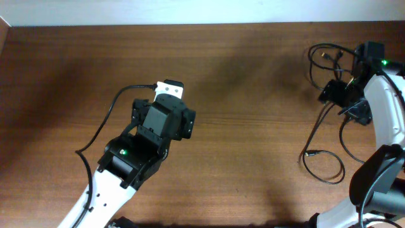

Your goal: Untangle cables

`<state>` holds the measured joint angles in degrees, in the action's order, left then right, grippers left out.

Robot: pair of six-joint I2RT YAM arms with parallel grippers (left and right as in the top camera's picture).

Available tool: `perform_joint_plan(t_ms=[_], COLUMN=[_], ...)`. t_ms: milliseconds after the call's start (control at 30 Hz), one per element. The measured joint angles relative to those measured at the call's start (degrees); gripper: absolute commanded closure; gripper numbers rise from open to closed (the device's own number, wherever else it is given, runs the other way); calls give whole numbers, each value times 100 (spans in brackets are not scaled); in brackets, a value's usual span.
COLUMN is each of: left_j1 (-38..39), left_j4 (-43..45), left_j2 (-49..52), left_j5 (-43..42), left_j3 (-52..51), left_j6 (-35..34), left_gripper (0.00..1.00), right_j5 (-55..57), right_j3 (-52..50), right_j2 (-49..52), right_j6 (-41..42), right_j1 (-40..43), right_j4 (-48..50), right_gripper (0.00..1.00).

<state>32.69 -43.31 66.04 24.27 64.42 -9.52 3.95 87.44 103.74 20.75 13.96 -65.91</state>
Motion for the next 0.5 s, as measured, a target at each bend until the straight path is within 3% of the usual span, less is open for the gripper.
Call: perform_joint_plan(t_ms=[233,333,500], left_j1=[0,0,0], left_j4=[0,0,0], left_j2=[0,0,0], left_j5=[0,0,0], left_j3=[0,0,0], left_j6=[0,0,2], left_gripper=[1,1,1], right_j5=[-649,-713,-776], right_j3=[0,17,22], right_j2=[-1141,-1996,-2566], right_j6=[-752,-1220,-1565], right_j1=[-122,-570,-1366], right_j4=[-44,-138,-186], right_gripper=[1,1,1])
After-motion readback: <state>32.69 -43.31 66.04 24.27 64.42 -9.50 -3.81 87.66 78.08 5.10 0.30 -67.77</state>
